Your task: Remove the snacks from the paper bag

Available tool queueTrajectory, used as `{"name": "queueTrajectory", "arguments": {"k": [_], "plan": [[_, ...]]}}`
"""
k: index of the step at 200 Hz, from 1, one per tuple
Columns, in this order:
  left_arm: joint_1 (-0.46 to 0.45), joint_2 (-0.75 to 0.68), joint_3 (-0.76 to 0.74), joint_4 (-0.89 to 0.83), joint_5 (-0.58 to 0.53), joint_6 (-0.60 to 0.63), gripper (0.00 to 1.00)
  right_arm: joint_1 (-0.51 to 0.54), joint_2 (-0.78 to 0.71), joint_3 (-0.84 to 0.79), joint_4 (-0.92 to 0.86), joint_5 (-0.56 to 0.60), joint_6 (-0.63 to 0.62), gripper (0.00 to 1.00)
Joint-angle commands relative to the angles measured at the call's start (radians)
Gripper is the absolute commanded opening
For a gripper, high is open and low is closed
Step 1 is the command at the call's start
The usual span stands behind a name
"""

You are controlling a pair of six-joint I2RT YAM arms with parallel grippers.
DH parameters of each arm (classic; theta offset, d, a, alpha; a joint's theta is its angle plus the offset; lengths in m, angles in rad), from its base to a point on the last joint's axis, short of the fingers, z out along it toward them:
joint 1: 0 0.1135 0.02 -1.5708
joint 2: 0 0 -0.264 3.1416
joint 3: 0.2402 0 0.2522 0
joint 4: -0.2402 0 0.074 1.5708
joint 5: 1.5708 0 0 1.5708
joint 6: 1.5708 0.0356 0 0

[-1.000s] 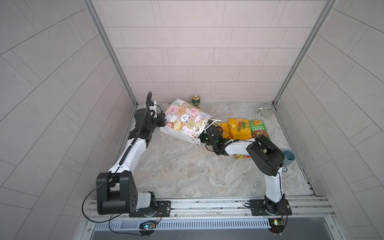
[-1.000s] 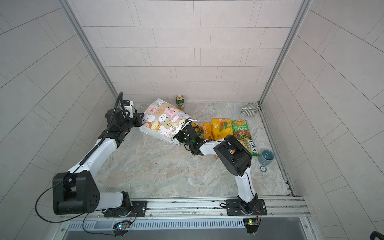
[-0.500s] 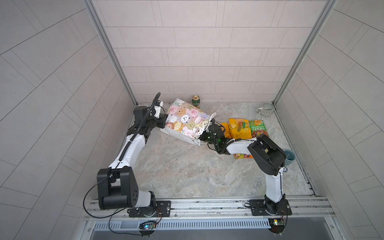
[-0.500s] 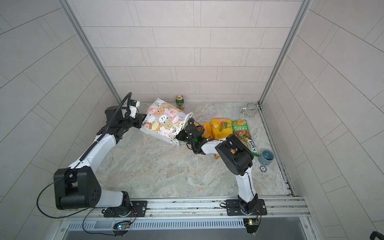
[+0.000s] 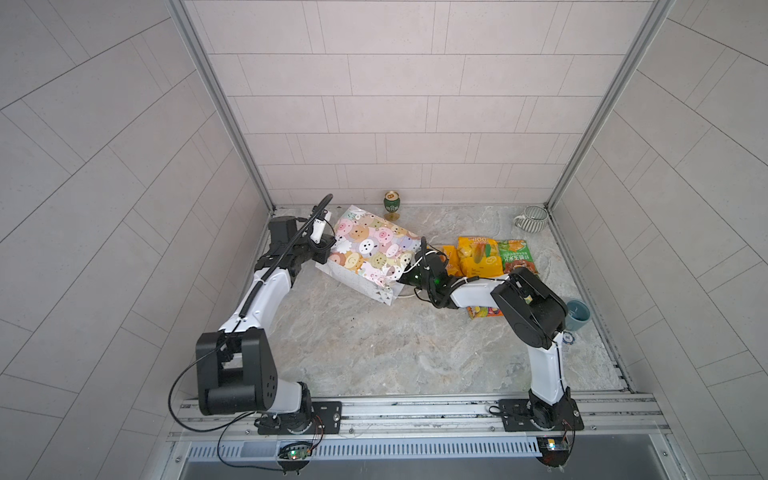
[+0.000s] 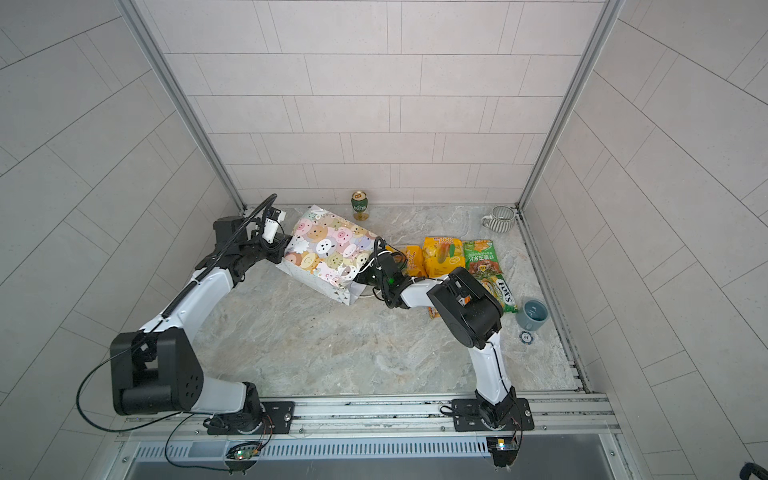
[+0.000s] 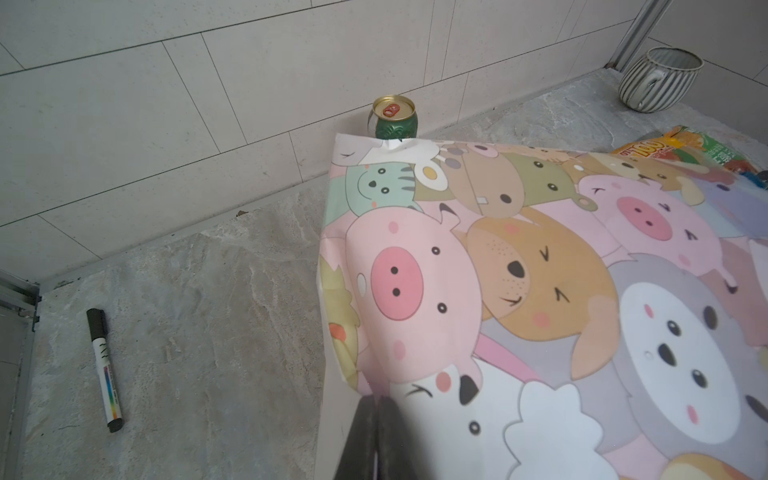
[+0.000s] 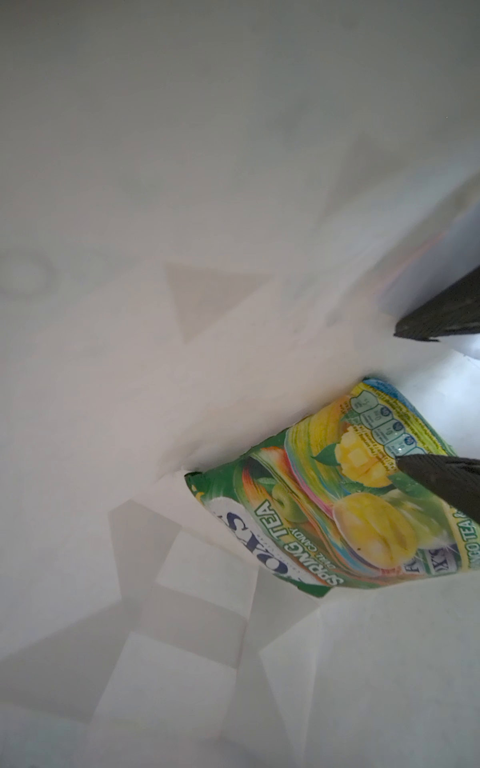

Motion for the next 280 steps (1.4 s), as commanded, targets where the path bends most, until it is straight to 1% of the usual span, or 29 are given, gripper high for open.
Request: {"name": "queueTrajectory", "arguments": {"k": [1, 10, 28, 43, 67, 84, 107, 145, 169, 194, 223, 239, 254, 280], "plan": [[0.010, 0.042, 0.000, 0.039, 0.042, 0.031, 0.00, -0.013, 0.004, -0.003, 0.004, 0.006, 0.016, 0.48], [0.016, 0.061, -0.002, 0.049, 0.040, 0.026, 0.00, -0.019, 0.001, -0.004, -0.009, 0.000, 0.027, 0.49], [0.019, 0.101, -0.008, 0.062, 0.044, 0.032, 0.00, -0.032, 0.015, -0.001, 0.009, -0.054, 0.074, 0.50], [0.020, 0.128, -0.015, 0.066, 0.045, 0.048, 0.00, -0.032, 0.024, 0.006, 0.003, -0.078, 0.099, 0.49], [0.021, 0.153, -0.028, 0.071, 0.026, 0.075, 0.00, -0.019, 0.024, 0.018, -0.062, -0.070, 0.094, 0.49], [0.029, 0.165, -0.037, 0.087, 0.034, 0.078, 0.00, -0.017, 0.026, 0.027, -0.113, -0.058, 0.096, 0.50], [0.047, 0.190, -0.037, 0.084, 0.040, 0.079, 0.00, -0.013, 0.027, 0.060, -0.225, -0.059, 0.097, 0.51], [0.068, 0.211, -0.046, 0.107, 0.092, 0.076, 0.00, 0.011, 0.051, 0.085, -0.244, -0.093, 0.105, 0.51], [0.069, 0.214, -0.048, 0.135, 0.134, 0.051, 0.00, 0.018, 0.088, 0.081, -0.170, -0.145, 0.145, 0.49], [0.072, 0.219, -0.050, 0.162, 0.176, 0.015, 0.00, 0.026, 0.109, 0.089, -0.129, -0.184, 0.138, 0.47], [0.070, 0.224, -0.047, 0.183, 0.198, -0.007, 0.00, 0.035, 0.141, 0.103, -0.058, -0.215, 0.159, 0.47], [0.072, 0.225, -0.044, 0.190, 0.212, -0.015, 0.00, 0.038, 0.159, 0.113, -0.047, -0.190, 0.180, 0.46], [0.071, 0.223, -0.047, 0.197, 0.224, -0.022, 0.00, 0.042, 0.177, 0.119, 0.018, -0.159, 0.203, 0.46], [0.071, 0.219, -0.051, 0.209, 0.234, -0.030, 0.00, 0.049, 0.213, 0.185, 0.009, -0.131, 0.213, 0.41]]}}
